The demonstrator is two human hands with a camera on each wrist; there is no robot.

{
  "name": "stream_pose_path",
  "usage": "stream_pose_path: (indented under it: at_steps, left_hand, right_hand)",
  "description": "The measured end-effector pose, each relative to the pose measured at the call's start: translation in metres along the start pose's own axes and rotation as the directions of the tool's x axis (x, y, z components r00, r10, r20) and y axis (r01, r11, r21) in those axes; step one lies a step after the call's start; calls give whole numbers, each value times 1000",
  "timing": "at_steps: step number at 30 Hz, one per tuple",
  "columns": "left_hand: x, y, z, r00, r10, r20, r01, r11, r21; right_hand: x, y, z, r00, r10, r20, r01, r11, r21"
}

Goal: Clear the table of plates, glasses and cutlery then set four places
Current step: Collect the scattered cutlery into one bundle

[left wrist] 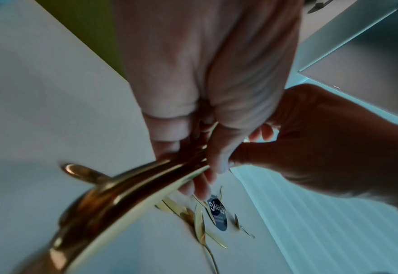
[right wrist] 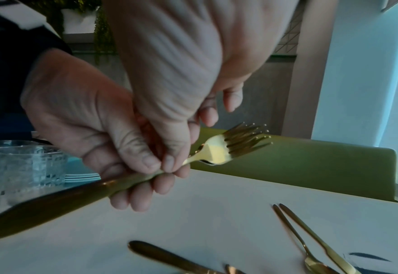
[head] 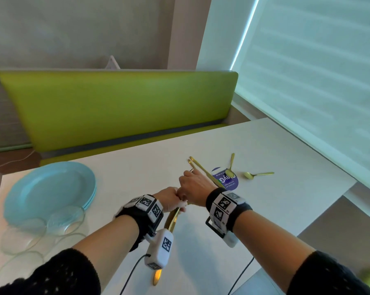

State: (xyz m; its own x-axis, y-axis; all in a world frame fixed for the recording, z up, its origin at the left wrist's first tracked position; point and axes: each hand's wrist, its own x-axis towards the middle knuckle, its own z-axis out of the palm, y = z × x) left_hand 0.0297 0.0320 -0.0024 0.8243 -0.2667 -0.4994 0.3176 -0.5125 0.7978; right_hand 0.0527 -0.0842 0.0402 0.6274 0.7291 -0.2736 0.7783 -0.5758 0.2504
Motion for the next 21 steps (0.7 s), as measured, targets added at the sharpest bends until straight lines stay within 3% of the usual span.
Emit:
stream_pose_path:
  at_steps: [9, 14, 19, 21]
  left_hand:
    - [-18, -15, 10, 999, 2, 54, 1, 999, -47]
    - [-11, -16, 20, 1000, -12, 6, 13, 994, -112]
    - [8, -13, 17, 999, -28, -29, 22, 984, -177]
    - [19, -11, 14, 996, -64, -63, 48, 971, -234]
  right_hand:
    - [-17, -31, 10, 998, 52, -24, -52, 999, -6]
    - [-20, -28, 25, 977, 101, -188, -94, 995, 44]
    - [-14, -13, 46, 928, 238, -287, -151, 944, 293]
    - [-15, 4, 52, 919, 327, -220, -215, 883, 417]
